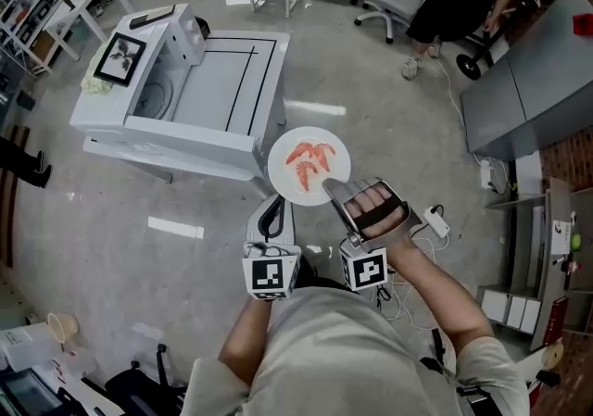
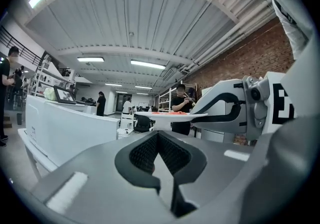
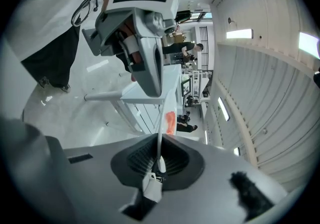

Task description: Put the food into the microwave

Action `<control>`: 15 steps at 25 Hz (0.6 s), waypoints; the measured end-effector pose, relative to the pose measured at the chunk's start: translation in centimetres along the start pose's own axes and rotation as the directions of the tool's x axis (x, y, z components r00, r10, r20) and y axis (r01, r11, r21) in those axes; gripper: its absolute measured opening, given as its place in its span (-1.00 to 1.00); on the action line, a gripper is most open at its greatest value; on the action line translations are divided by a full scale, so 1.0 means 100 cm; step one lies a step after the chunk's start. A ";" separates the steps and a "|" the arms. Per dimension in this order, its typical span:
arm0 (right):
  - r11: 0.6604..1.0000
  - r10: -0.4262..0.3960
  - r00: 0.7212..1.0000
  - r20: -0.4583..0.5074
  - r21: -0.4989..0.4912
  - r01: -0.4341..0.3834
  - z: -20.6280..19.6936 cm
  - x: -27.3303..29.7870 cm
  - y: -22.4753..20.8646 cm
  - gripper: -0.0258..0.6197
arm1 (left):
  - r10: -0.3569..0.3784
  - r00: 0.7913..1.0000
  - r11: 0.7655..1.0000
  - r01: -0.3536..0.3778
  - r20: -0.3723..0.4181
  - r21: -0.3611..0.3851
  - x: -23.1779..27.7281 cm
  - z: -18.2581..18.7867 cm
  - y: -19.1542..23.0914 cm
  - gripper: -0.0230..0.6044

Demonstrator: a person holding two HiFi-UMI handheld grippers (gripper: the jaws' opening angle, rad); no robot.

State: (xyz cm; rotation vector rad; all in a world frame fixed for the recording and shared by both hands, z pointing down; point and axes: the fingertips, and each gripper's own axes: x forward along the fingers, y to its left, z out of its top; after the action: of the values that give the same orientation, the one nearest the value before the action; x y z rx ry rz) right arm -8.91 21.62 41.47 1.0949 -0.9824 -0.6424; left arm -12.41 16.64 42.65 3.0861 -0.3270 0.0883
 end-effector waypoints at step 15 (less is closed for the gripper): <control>0.998 0.023 1.000 0.019 -0.065 -0.021 -0.110 0.127 -0.019 -0.84 | 0.088 0.996 0.996 -0.088 0.029 -0.032 0.178 0.008 0.023 -0.90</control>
State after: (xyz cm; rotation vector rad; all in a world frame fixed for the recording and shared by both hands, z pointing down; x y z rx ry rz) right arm 6.64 15.08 42.42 1.0216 -0.9825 -0.6636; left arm 4.51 10.62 43.01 3.0449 -0.4613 0.0380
